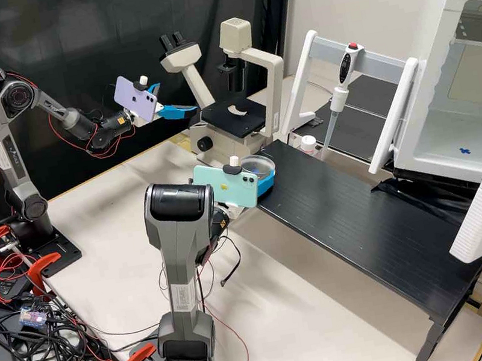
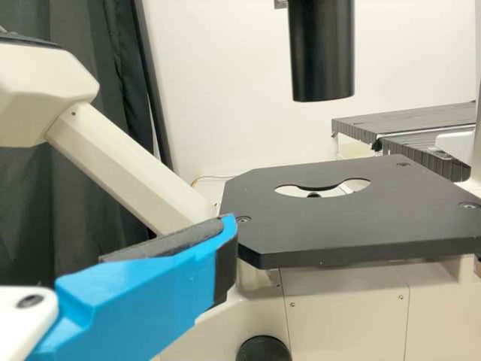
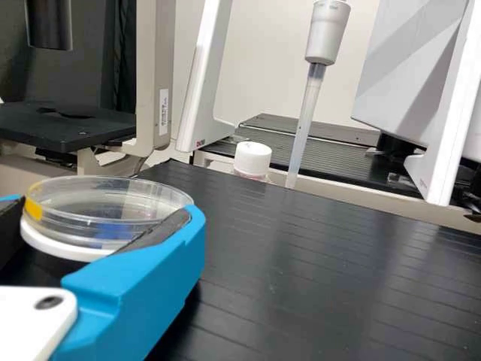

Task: Move the petri dish to the bench

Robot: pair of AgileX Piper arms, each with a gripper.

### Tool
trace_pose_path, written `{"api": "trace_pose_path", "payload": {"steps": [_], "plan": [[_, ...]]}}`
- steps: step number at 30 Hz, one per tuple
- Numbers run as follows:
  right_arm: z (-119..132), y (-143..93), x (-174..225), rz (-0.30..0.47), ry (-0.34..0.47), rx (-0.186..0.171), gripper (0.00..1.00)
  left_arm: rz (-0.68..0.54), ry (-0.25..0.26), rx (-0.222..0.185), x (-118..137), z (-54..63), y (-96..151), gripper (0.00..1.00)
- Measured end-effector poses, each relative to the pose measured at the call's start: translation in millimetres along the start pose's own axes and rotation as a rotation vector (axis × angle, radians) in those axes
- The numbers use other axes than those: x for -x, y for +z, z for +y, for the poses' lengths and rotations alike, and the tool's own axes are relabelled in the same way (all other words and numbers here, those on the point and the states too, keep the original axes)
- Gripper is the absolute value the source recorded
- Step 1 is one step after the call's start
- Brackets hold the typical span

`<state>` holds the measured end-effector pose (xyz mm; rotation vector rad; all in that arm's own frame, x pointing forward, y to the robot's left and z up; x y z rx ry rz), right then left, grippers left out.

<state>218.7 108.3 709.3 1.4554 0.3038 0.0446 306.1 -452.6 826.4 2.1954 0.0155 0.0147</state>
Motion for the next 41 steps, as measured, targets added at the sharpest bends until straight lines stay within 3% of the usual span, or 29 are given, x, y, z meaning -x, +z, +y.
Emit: {"api": "trace_pose_path", "payload": {"steps": [15, 23, 29, 33, 41], "plan": [[2, -1, 2, 0.003, 0.007, 0.002, 1.00, 0.000, 0.000, 0.000, 0, 0.0, 0, 1.00], [30, -10, 28, 0.093, 0.062, -0.022, 1.00, 0.000, 0.000, 0.000, 0, 0.0, 0, 1.00], [57, -20, 52, 0.133, 0.179, -0.055, 1.00, 0.000, 0.000, 0.000, 0, 0.0, 0, 1.00], [72, -23, 65, 0.111, 0.255, -0.116, 1.00, 0.000, 0.000, 0.000, 0, 0.0, 0, 1.00], [79, -16, 70, 0.119, 0.290, -0.170, 1.00, 0.000, 0.000, 0.000, 0, 0.0, 0, 1.00]]}}
